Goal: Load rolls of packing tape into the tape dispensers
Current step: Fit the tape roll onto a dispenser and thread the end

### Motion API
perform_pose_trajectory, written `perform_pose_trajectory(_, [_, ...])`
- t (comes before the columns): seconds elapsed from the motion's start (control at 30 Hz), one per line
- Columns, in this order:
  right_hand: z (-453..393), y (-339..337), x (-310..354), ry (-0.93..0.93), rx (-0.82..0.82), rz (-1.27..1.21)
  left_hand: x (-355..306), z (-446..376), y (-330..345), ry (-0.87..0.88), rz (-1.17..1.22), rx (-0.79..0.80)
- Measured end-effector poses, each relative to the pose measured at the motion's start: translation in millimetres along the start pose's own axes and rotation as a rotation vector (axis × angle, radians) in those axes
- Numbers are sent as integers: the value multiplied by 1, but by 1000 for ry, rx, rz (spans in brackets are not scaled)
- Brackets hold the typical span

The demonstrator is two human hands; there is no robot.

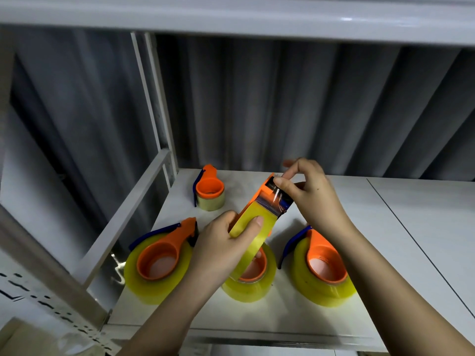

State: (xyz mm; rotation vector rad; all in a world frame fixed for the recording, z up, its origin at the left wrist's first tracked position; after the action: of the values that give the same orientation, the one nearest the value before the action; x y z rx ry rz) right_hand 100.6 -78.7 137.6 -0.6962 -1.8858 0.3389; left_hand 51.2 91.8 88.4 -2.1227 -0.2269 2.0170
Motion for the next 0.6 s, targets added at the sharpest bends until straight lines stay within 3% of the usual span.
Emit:
perform_pose_trajectory(0.4, [11,6,15,-207,11,386,-6,-5,-2,-172,97,177])
perform_pose_trajectory(0.6, [15,6,12,-200,-19,371,-5,-8,-4,-191,61,200])
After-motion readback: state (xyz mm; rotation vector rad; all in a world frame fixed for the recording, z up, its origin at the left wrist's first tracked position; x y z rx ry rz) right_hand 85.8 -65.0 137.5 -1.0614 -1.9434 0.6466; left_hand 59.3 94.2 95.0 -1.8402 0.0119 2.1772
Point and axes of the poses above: each hand's wrist, its own z-axis away from the middle knuckle, its own y-axis out of the palm, x = y × z, the point moved 5 cm from there along -z, towards the middle knuckle, and after that the axes turned 3 degrees about -x, right-handed, at the moved point
